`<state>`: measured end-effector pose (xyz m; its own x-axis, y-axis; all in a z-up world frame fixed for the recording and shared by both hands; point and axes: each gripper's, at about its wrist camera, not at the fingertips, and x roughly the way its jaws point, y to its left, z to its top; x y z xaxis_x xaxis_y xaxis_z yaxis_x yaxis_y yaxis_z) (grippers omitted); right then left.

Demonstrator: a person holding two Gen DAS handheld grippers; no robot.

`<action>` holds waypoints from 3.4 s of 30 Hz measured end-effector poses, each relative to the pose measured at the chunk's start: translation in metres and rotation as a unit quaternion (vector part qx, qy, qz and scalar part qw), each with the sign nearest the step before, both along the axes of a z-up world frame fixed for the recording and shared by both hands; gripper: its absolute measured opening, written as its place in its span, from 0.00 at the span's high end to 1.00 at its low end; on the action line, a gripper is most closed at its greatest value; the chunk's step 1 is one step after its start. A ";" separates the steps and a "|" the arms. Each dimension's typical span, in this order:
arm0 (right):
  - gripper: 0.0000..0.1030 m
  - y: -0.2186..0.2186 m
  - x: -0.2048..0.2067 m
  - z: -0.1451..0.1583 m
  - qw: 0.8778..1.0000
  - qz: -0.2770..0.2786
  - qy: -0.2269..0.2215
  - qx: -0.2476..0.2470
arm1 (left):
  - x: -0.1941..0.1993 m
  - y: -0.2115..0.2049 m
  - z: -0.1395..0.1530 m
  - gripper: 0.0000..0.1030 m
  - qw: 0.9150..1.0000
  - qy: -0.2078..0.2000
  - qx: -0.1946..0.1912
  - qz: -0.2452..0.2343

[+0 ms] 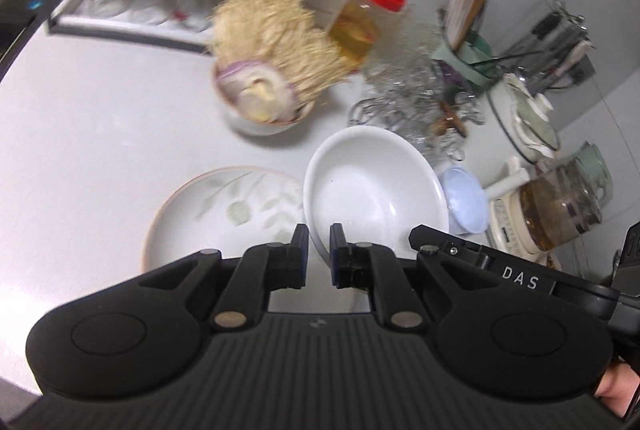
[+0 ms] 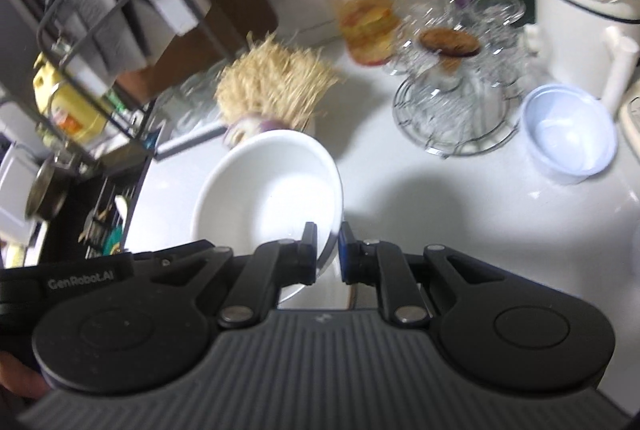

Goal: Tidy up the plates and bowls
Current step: 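Carry the white bowl over the plate stack and lower it on top, then open both grippers and withdraw them from the white bowl, then move both grippers toward the light blue plastic bowl near the kettle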

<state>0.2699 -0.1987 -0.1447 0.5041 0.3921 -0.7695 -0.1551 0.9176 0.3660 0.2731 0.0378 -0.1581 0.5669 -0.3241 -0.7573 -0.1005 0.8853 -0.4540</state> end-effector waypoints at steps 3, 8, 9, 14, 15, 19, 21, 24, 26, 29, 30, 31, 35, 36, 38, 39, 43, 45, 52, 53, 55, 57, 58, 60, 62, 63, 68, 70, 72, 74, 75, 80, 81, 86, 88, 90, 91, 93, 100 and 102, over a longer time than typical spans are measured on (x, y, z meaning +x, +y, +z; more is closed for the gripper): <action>0.87 0.010 -0.003 -0.009 1.000 0.011 0.015 -0.001 | -0.007 0.012 -0.011 0.88 1.000 0.016 -0.003 0.013; 0.87 0.025 -0.008 -0.024 0.999 0.027 0.040 -0.007 | -0.018 0.026 -0.028 0.88 0.999 0.036 -0.009 0.026; 0.87 0.028 -0.008 -0.026 0.999 0.029 0.042 -0.009 | -0.019 0.029 -0.031 0.88 0.999 0.040 -0.010 0.029; 0.87 0.040 -0.010 -0.038 0.998 0.037 0.051 -0.016 | -0.022 0.038 -0.043 0.88 0.998 0.051 -0.010 0.037; 0.87 0.042 -0.011 -0.040 0.998 0.037 0.051 -0.018 | -0.022 0.039 -0.045 0.88 0.998 0.053 -0.008 0.036; 0.86 0.046 -0.011 -0.046 0.998 0.035 0.056 -0.023 | -0.020 0.041 -0.051 0.88 0.998 0.056 -0.004 0.030; 0.86 0.046 -0.011 -0.049 0.997 0.033 0.059 -0.027 | -0.018 0.040 -0.053 0.88 0.998 0.059 -0.004 0.028; 0.85 0.046 -0.011 -0.054 0.997 0.027 0.063 -0.030 | -0.014 0.039 -0.055 0.88 0.998 0.060 -0.004 0.024; 0.85 0.046 -0.011 -0.057 0.997 0.024 0.067 -0.030 | -0.012 0.038 -0.057 0.88 0.998 0.062 -0.002 0.022; 0.85 0.046 -0.010 -0.061 0.997 0.021 0.074 -0.032 | -0.012 0.037 -0.061 0.88 0.998 0.064 -0.005 0.028; 0.85 0.046 -0.010 -0.063 0.996 0.021 0.075 -0.033 | -0.012 0.037 -0.063 0.88 0.997 0.066 -0.006 0.029; 0.85 0.046 -0.011 -0.063 0.997 0.021 0.073 -0.032 | -0.012 0.037 -0.064 0.88 0.997 0.067 -0.008 0.029; 0.85 0.046 -0.008 -0.064 0.997 0.018 0.075 -0.030 | -0.011 0.037 -0.067 0.88 0.997 0.070 -0.008 0.027; 0.85 0.046 -0.008 -0.064 0.997 0.017 0.074 -0.030 | -0.011 0.037 -0.067 0.88 0.997 0.071 -0.008 0.027; 0.85 0.046 -0.008 -0.062 0.997 0.014 0.071 -0.031 | -0.010 0.037 -0.066 0.88 0.997 0.071 -0.007 0.027; 0.85 0.045 -0.007 -0.061 0.997 0.013 0.071 -0.029 | -0.010 0.038 -0.065 0.88 0.997 0.072 -0.005 0.027; 0.77 0.043 -0.007 -0.054 0.998 0.008 0.063 -0.027 | -0.009 0.041 -0.059 0.74 0.997 0.070 -0.005 0.028; 0.62 0.040 -0.006 -0.049 0.998 0.002 0.057 -0.024 | -0.009 0.042 -0.053 0.69 0.998 0.063 0.000 0.029; 0.55 0.031 -0.008 -0.024 0.999 -0.022 0.023 -0.022 | -0.009 0.041 -0.021 0.64 0.999 0.029 0.011 0.024; 0.55 0.031 -0.009 -0.020 0.999 -0.025 0.016 -0.022 | -0.009 0.040 -0.016 0.64 0.999 0.024 0.010 0.023; 0.55 0.029 -0.011 -0.010 0.999 -0.031 0.002 -0.021 | -0.010 0.038 -0.007 0.64 1.000 0.014 0.009 0.017; 0.55 0.027 -0.014 0.000 0.999 -0.038 -0.013 -0.022 | -0.010 0.035 0.003 0.63 1.000 0.000 0.016 0.008; 0.55 0.027 -0.016 0.005 0.999 -0.041 -0.020 -0.023 | -0.010 0.033 0.007 0.63 1.000 -0.006 0.021 0.001; 0.55 0.025 -0.020 0.014 0.998 -0.048 -0.034 -0.023 | -0.012 0.030 0.016 0.63 0.999 -0.019 0.028 -0.012; 0.55 0.024 -0.026 0.022 0.997 -0.056 -0.046 -0.026 | -0.014 0.027 0.024 0.63 0.998 -0.033 0.036 -0.025; 0.55 0.024 -0.029 0.025 0.997 -0.059 -0.052 -0.027 | -0.015 0.026 0.028 0.63 0.998 -0.040 0.040 -0.031; 0.55 0.022 -0.045 0.040 0.993 -0.083 -0.074 -0.035 | -0.023 0.018 0.046 0.63 0.994 -0.069 0.056 -0.061; 0.55 0.023 -0.052 0.044 0.992 -0.091 -0.080 -0.039 | -0.028 0.014 0.051 0.63 0.992 -0.080 0.067 -0.074; 0.55 0.025 -0.058 0.046 0.991 -0.097 -0.084 -0.042 | -0.032 0.013 0.053 0.63 0.990 -0.084 0.071 -0.083; 0.55 0.028 -0.063 0.046 0.990 -0.103 -0.085 -0.045 | -0.036 0.014 0.055 0.63 0.989 -0.089 0.071 -0.092; 0.55 0.029 -0.066 0.046 0.990 -0.106 -0.085 -0.045 | -0.038 0.014 0.055 0.63 0.988 -0.090 0.076 -0.096; 0.55 0.032 -0.075 0.045 0.989 -0.117 -0.082 -0.047 | -0.038 0.020 0.056 0.63 0.987 -0.089 0.082 -0.102; 0.55 0.031 -0.076 0.045 0.988 -0.120 -0.081 -0.046 | -0.038 0.020 0.057 0.63 0.987 -0.091 0.081 -0.103; 0.55 0.024 -0.076 0.048 0.987 -0.128 -0.087 -0.050 | -0.036 0.007 0.059 0.63 0.985 -0.097 0.083 -0.115; 0.55 0.019 -0.077 0.047 0.987 -0.129 -0.086 -0.049 | -0.035 -0.001 0.059 0.63 0.984 -0.097 0.084 -0.121; 0.55 0.012 -0.078 0.045 0.987 -0.129 -0.086 -0.048 | -0.034 -0.011 0.058 0.63 0.983 -0.100 0.085 -0.127; 0.56 0.007 -0.078 0.045 0.986 -0.130 -0.089 -0.050 | -0.033 -0.018 0.057 0.63 0.983 -0.100 0.085 -0.129; 0.56 -0.004 -0.078 0.043 0.985 -0.139 -0.090 -0.056 | -0.028 -0.030 0.052 0.63 0.983 -0.094 0.080 -0.134; 0.56 -0.057 -0.085 0.041 0.976 -0.193 -0.079 -0.057 | -0.009 -0.073 0.050 0.63 0.981 -0.093 0.073 -0.157; 0.56 -0.070 -0.086 0.040 0.974 -0.206 -0.076 -0.058 | -0.004 -0.090 0.050 0.63 0.979 -0.093 0.075 -0.168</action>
<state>0.1839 -0.2686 -0.1049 0.7113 0.0475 -0.7013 0.1903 0.9475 0.2572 0.2695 -0.0520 -0.1081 0.5799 -0.4091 -0.7045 0.2788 0.9122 -0.3002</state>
